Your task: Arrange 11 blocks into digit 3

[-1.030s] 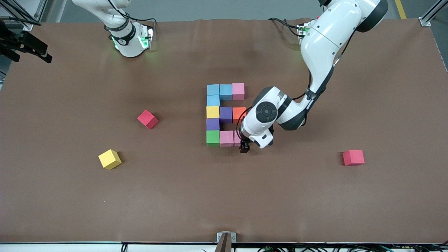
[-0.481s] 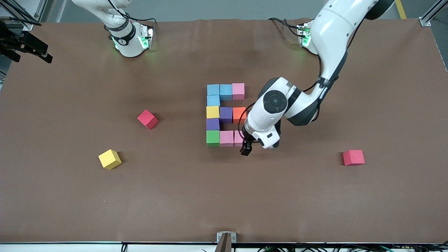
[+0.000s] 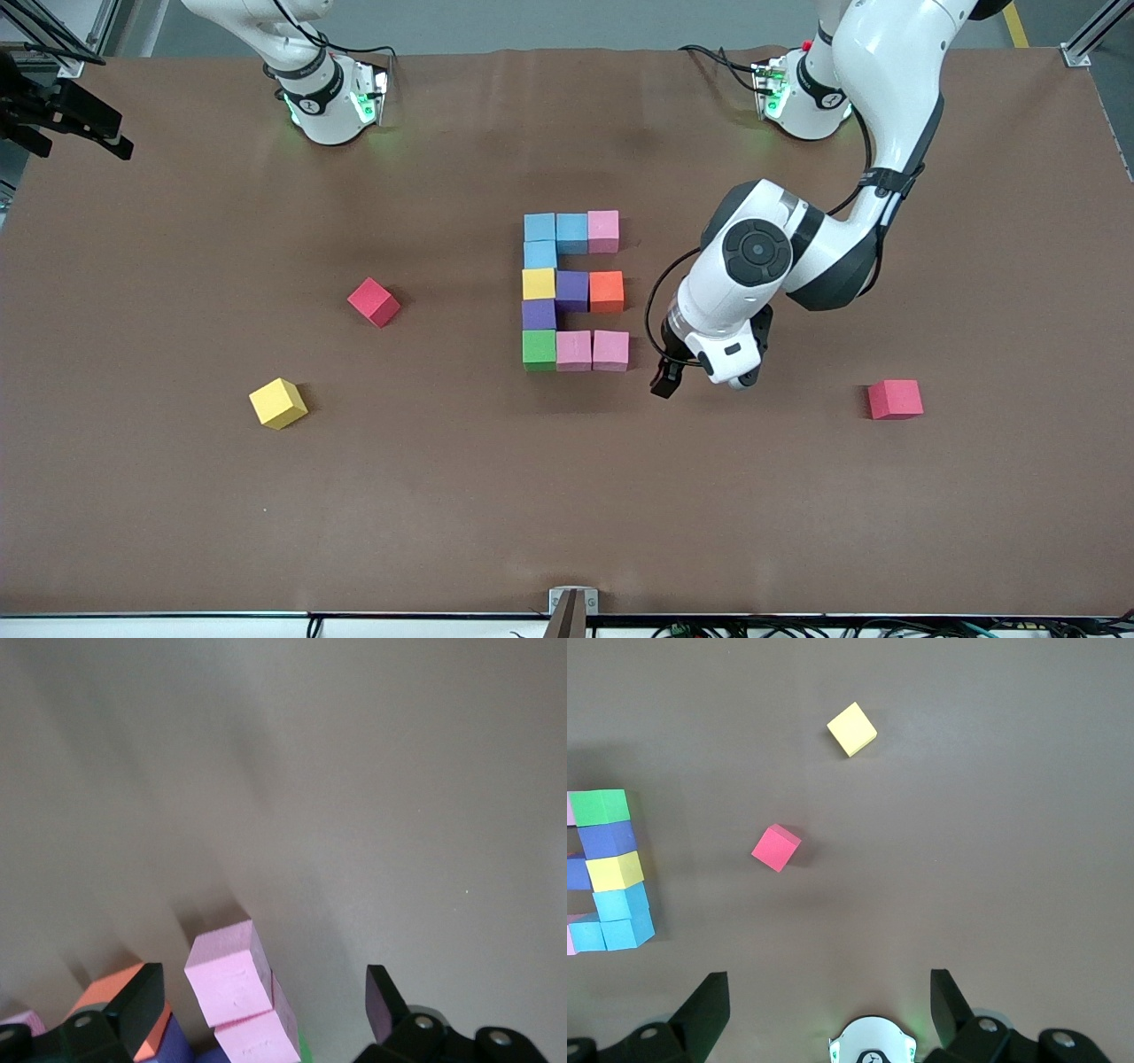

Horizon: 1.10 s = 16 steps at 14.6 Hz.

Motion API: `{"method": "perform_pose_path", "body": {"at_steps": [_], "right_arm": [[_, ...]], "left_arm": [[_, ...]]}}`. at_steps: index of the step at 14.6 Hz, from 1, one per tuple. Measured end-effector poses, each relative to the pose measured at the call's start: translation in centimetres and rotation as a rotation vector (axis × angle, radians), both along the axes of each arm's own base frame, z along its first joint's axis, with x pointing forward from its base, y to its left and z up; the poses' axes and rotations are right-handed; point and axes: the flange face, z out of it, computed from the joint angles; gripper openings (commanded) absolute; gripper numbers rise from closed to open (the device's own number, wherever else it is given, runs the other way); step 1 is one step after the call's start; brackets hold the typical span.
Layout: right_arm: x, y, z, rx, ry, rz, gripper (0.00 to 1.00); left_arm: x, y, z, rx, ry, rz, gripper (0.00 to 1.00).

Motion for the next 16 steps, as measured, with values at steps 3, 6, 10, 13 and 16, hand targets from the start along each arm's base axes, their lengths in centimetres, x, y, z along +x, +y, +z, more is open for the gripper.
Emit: {"method": "perform_pose_path", "body": {"at_steps": [3,6,10,13,16], "right_arm": [[0.0,0.0,0.0,0.0,0.0,0.001,1.0],[0.0,0.0,0.0,0.0,0.0,0.002,1.0],[0.0,0.0,0.0,0.0,0.0,0.002,1.0],[0.0,0.0,0.0,0.0,0.0,0.003,1.0],[0.0,0.0,0.0,0.0,0.0,0.003,1.0]], "left_arm": [[0.0,0.1,-0.1,0.012,-0.003,-0.028,1.0],[0.0,0.2,-0.2,0.023,-0.006,-0.05,1.0],[0.1,0.4,-0.2,0.031,-0.011,-0.057,1.0],[0.9,1.4,0.3,0.028,-0.022,-0.052,1.0],[1.5,1.9,1.0,0.022,-0.037,-0.054,1.0]]}}
